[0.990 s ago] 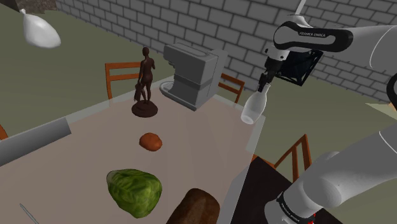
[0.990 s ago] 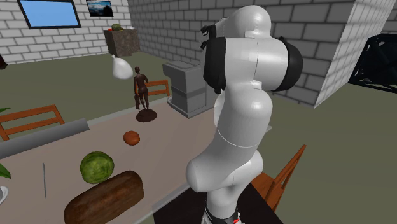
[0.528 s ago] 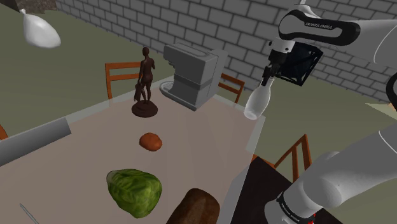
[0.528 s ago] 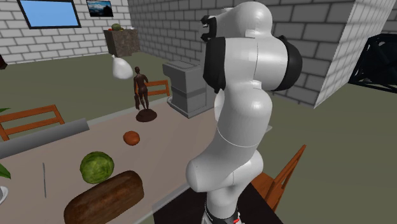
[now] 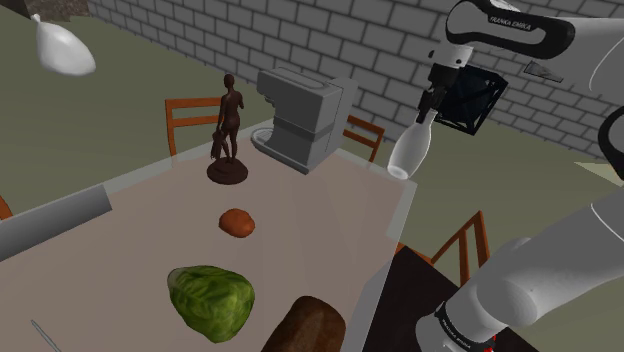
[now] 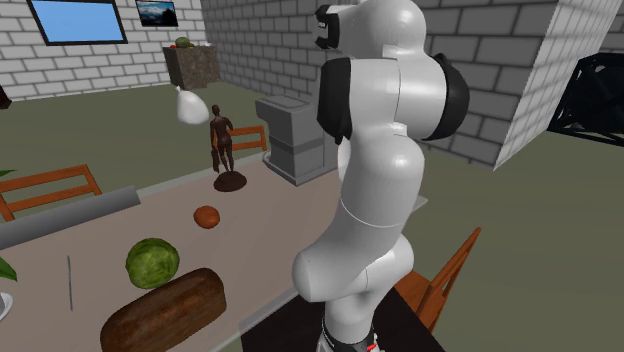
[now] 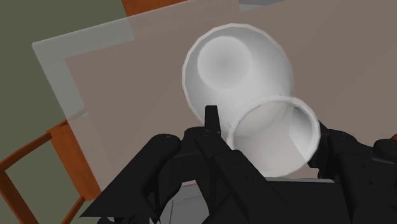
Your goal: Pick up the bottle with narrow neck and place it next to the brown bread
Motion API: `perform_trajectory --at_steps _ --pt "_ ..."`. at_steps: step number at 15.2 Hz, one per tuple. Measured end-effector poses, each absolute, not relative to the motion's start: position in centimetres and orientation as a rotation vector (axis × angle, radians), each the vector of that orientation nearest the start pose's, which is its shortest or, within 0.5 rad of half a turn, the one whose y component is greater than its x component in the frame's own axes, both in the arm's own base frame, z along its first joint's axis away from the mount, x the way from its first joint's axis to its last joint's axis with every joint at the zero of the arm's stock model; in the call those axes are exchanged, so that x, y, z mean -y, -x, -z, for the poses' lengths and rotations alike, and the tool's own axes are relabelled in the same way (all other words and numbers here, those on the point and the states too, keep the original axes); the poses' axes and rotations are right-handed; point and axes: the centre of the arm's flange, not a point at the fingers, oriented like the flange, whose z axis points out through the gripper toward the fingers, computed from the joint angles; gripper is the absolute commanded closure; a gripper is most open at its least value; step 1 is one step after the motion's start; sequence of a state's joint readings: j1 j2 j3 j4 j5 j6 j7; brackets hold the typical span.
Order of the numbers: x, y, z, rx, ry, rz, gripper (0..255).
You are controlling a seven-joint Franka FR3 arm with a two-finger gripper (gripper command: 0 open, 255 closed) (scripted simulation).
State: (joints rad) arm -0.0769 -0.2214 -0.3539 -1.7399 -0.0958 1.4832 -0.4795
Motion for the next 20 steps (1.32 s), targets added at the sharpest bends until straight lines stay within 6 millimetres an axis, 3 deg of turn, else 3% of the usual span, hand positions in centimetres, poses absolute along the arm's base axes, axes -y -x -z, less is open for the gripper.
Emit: perform_trajectory --at_steps 20 --pt "22.2 -42.2 -74.5 0.083 3.136 -0.083 255"
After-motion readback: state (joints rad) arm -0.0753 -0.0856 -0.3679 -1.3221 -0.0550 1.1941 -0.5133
